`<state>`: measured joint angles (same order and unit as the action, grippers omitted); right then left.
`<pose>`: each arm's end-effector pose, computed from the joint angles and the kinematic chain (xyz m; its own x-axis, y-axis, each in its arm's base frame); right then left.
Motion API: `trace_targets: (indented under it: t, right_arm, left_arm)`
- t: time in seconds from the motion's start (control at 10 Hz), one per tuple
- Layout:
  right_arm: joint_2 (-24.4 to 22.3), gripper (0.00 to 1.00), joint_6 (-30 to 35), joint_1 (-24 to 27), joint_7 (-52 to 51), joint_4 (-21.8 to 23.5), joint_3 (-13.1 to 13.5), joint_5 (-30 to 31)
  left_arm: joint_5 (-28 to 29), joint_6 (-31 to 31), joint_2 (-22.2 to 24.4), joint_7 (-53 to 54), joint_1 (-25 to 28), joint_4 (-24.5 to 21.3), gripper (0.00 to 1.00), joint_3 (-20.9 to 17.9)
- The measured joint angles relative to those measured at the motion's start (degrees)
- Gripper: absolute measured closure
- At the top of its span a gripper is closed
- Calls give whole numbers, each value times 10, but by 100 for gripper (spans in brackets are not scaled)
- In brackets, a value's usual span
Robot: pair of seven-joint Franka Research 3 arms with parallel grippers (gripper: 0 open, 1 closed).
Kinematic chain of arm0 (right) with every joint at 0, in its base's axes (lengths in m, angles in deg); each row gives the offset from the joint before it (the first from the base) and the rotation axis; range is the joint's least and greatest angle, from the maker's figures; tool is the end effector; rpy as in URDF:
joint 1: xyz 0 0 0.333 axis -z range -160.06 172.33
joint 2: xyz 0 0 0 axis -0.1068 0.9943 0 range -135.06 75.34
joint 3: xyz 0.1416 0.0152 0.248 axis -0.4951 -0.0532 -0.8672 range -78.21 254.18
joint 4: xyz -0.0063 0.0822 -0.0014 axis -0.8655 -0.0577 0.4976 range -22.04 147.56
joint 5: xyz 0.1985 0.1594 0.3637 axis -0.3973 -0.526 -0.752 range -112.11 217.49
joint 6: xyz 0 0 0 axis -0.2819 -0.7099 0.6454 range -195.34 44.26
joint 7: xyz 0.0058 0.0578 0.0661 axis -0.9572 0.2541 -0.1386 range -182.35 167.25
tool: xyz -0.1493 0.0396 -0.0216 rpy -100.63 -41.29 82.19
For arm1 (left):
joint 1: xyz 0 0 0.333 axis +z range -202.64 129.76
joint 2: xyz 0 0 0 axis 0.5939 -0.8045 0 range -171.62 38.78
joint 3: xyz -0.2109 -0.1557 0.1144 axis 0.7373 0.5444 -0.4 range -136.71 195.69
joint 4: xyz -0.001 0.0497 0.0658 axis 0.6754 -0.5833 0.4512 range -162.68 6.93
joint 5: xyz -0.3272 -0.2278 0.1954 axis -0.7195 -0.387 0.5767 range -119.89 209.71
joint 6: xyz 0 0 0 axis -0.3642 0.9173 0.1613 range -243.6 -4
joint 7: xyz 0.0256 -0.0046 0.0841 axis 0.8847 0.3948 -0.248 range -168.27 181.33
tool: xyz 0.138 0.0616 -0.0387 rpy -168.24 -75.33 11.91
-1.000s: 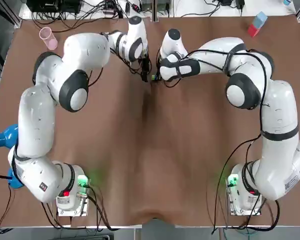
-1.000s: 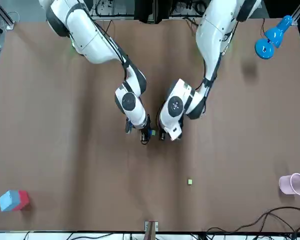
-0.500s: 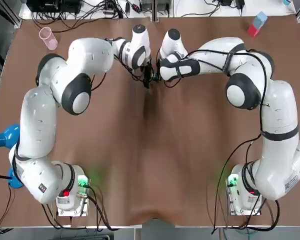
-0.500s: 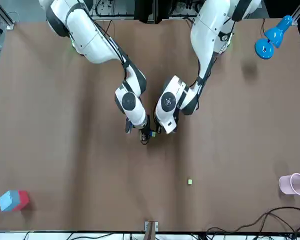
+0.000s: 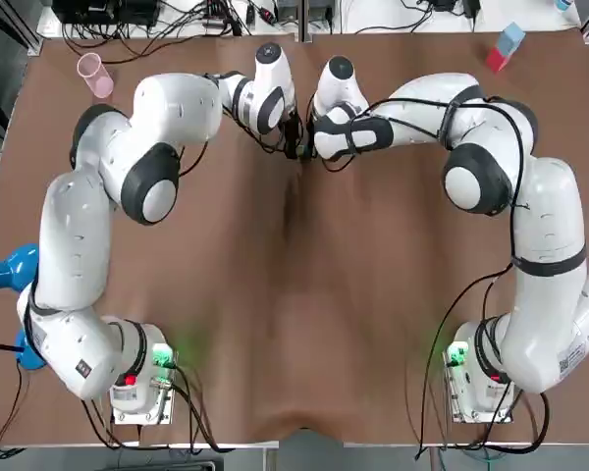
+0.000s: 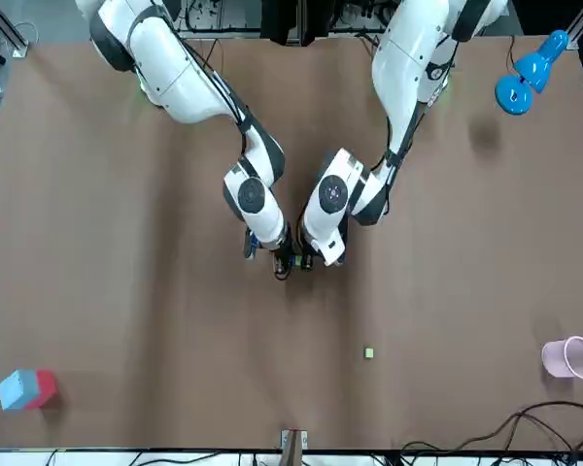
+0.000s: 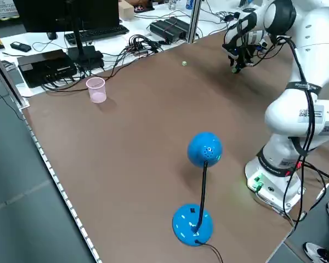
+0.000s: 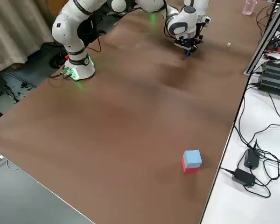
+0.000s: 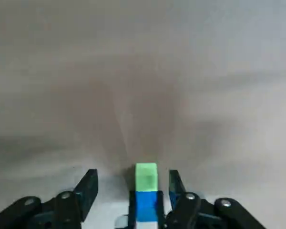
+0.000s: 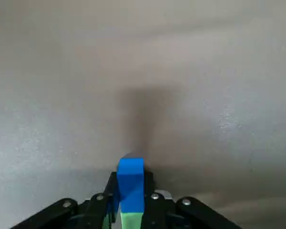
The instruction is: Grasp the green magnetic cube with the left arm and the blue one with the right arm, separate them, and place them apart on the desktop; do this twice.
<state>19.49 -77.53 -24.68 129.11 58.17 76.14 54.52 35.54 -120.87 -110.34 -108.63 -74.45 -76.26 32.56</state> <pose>0.5611 0.4998 0.0729 -0.1225 -0.9641 -0.2358 -0.9900 0.1353 -0.0387 0.5563 -0.4877 0.0988 0.1406 0.9706 -0.1956 0.9897 -0.1325 0.0538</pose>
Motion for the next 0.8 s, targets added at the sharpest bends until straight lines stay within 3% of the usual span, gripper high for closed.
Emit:
trace_targets:
  t: [0.4, 0.8]
  right_arm:
    - [-1, 76, 1, 0, 0, 0, 0, 3]
    - [-1, 76, 1, 4, 0, 0, -3, 3]
  left_arm:
    - [0, -44, -14, 0, 0, 0, 31, -5]
    - [7, -51, -24, 0, -10, -1, 31, -5]
